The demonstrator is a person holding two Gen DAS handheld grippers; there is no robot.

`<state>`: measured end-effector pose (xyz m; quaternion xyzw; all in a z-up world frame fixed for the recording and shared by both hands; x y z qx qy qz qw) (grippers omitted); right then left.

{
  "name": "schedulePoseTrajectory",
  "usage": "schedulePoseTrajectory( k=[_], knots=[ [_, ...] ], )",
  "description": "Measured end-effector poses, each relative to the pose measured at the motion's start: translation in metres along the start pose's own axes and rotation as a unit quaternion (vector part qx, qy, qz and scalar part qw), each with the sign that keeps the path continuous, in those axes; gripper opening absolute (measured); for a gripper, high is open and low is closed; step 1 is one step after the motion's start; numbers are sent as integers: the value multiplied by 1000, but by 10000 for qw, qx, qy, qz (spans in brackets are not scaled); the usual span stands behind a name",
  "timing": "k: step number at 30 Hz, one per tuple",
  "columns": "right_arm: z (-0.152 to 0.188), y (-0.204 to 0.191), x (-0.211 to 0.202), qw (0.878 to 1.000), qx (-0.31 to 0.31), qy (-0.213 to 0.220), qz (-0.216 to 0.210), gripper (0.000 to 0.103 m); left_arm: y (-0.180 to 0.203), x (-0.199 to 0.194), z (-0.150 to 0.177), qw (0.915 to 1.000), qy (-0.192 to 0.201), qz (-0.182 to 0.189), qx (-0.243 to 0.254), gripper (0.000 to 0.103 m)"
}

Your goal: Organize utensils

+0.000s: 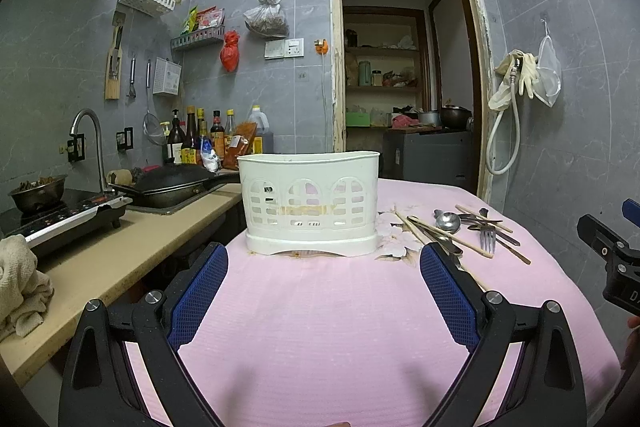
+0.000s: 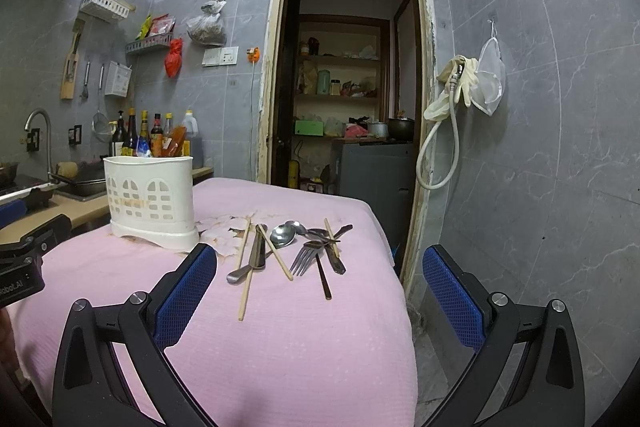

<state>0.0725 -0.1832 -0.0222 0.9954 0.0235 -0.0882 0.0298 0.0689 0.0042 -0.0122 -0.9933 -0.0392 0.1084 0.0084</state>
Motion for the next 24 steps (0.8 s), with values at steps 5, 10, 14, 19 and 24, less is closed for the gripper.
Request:
schedulePoseTrajectory(
  k=[5, 10, 14, 19, 24],
  knots=[
    [2, -1, 0, 10000, 2, -4, -3, 103, 0, 0, 0, 10000, 0, 8, 7, 94],
    [2, -1, 0, 10000, 2, -15, -4, 103, 0, 0, 0, 10000, 8, 10, 4, 94],
    [3, -5, 2, 10000, 2, -21, -4, 103, 0, 0, 0, 10000, 4, 7, 11, 94],
    [3, -4, 2, 10000, 3, -24, -4, 103, 0, 0, 0, 10000, 9, 8, 10, 94],
    [3, -3, 2, 10000, 7, -31, -14, 103, 0, 0, 0, 10000, 5, 9, 16, 94]
  ],
)
Point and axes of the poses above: each gripper's, at about its wrist camera, not at the fingertips, and x roughly the way its jaws point, y to its right, z to its underside, the point moved 7 cm from there along x, roughly the way its jaws point, and after that the axes turned 5 degrees about -z, right-handed, at the moved point
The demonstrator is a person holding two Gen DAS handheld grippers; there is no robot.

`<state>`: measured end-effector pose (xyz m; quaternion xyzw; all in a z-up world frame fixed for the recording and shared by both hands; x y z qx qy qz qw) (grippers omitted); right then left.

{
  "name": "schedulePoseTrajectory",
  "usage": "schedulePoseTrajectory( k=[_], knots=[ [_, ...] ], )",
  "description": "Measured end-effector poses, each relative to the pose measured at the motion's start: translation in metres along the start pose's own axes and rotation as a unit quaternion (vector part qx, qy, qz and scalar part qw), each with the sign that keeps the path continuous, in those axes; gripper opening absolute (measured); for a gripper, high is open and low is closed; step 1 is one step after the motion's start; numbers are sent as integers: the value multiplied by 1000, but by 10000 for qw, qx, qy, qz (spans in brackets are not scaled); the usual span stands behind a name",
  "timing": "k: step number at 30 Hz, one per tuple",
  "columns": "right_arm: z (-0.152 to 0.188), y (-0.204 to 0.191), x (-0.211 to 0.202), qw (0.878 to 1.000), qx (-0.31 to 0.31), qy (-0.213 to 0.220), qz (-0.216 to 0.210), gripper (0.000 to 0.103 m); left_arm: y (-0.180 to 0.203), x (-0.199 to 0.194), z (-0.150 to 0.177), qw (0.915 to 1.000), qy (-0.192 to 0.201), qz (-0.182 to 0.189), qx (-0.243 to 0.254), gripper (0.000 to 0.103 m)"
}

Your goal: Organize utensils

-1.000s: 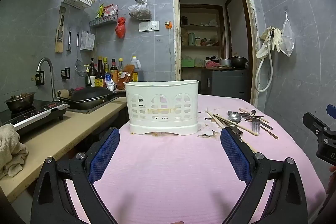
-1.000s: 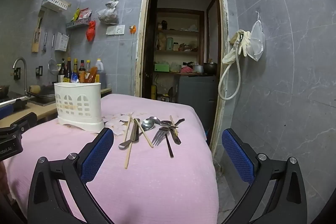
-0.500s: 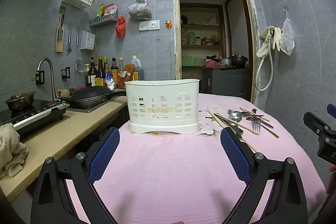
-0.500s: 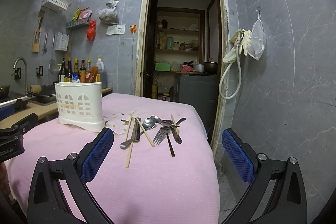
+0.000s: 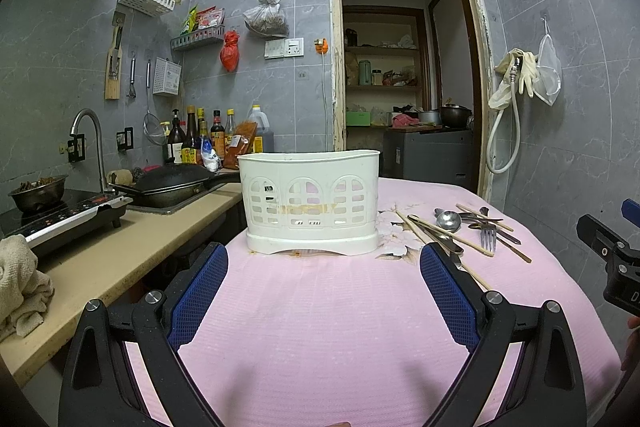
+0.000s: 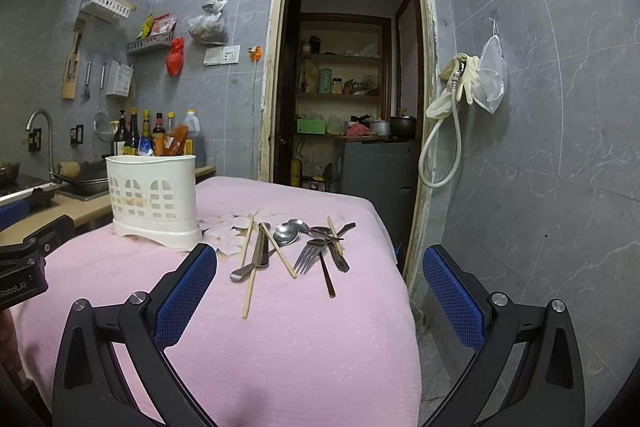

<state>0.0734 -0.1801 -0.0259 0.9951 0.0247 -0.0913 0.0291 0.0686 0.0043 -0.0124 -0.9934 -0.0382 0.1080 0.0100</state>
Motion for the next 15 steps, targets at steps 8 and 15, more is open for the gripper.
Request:
schedulePoseTrajectory(
  k=[8, 15],
  knots=[
    [2, -6, 1, 10000, -8, -17, -4, 103, 1, 2, 0, 10000, -3, 2, -2, 94],
    [3, -8, 0, 10000, -2, -20, -26, 103, 0, 2, 0, 10000, -2, 1, 3, 94]
  ],
)
Point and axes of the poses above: each gripper's, at about its wrist camera, not at the fingertips, and x roughly the way its jaws point, y to its right, z to its underside, the point moved 7 cm from there along x, roughly the way its jaws point, and after that the axes turned 5 degrees about -z, right-handed, at the moved point
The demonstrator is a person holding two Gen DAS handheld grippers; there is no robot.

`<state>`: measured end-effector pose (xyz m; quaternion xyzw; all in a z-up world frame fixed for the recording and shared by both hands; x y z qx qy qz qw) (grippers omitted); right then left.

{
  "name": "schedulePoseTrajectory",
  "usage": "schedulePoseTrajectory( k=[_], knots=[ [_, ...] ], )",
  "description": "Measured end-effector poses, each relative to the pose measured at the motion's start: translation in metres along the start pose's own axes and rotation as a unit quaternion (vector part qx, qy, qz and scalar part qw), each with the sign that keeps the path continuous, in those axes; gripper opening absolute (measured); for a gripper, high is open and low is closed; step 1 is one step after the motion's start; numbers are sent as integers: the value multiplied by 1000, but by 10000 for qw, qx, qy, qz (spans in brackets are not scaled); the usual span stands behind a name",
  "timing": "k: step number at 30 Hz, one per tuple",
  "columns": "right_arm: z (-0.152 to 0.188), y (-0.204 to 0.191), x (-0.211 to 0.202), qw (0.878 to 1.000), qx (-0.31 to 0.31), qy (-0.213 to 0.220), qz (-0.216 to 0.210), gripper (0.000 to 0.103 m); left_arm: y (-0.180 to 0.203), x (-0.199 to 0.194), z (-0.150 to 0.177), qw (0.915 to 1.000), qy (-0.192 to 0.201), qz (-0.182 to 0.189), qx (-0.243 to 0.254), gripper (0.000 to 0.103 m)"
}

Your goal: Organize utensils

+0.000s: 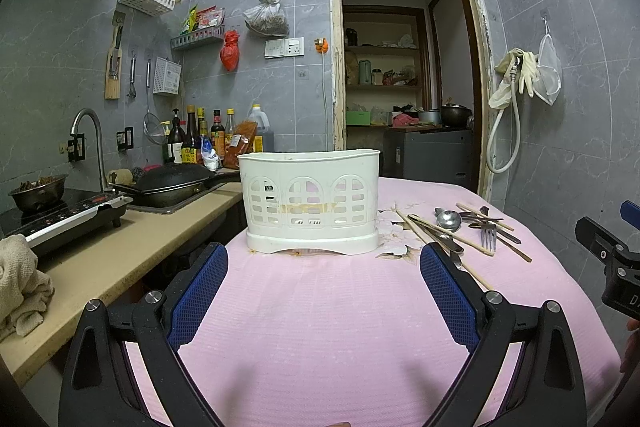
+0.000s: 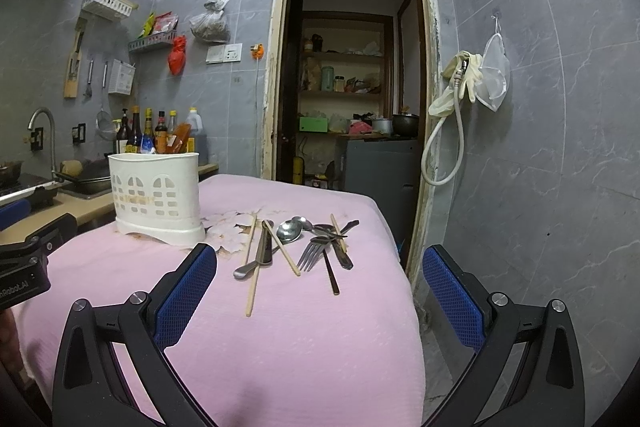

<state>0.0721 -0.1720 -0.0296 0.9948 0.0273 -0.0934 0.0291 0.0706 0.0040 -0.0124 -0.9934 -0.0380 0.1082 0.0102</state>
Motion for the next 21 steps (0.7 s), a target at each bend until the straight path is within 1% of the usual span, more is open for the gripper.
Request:
schedulePoseTrajectory(
  k=[21],
  knots=[
    [2, -2, -1, 10000, 16, -30, -17, 103, 6, -1, 5, 10000, -24, 13, 2, 94]
  ],
)
Point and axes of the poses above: each gripper's, at about its wrist camera, not at the fingertips, and x roughly the way its jaws point, y to its right, z to its underside, the point moved 7 cm from there along x, roughly the way its jaws point, and after that the axes turned 5 degrees about -z, right-handed, at the moved point
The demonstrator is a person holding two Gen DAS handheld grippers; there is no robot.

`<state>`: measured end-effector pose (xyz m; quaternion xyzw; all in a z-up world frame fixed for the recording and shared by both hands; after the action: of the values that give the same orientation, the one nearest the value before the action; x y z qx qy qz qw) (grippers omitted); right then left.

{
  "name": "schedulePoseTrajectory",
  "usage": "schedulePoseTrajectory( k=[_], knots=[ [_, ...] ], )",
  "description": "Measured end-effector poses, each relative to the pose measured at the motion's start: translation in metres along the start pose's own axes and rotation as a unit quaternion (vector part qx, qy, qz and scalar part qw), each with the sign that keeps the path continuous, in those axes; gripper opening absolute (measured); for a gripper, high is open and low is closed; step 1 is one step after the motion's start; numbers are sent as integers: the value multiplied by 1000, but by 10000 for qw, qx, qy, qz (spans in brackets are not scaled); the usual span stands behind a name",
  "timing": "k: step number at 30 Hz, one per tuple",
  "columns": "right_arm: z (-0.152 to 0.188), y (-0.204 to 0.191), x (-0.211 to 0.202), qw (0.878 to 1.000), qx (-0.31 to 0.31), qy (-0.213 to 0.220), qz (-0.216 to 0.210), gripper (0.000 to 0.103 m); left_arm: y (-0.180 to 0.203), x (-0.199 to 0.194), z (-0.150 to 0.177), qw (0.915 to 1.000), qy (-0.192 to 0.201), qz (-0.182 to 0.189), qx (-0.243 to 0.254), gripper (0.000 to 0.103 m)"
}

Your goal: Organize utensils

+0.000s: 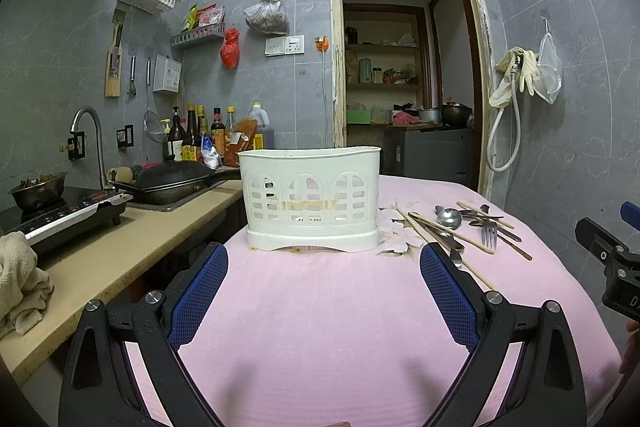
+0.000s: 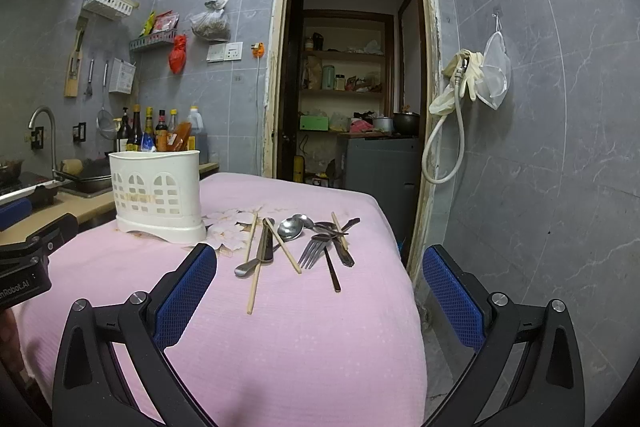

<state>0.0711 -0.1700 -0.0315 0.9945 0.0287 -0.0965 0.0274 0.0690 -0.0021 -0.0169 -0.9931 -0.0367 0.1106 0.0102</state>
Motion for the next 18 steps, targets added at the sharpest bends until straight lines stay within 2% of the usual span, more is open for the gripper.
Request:
schedulePoseTrajectory(
  k=[18],
  knots=[
    [2, 2, 4, 9999, -47, -145, 6, 103, -3, 7, 6, 9999, -113, 22, -10, 94]
  ],
)
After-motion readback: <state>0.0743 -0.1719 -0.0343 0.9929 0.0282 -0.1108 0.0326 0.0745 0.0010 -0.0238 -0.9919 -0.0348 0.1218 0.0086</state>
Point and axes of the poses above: each gripper's, at about its wrist camera, not at the fingertips, and x roughly the way its jaws point, y to its right, z to its underside, the point moved 7 cm from there along x, roughly the way its jaws point, and after that the axes turned 5 degrees about -z, right-handed, at the moved point
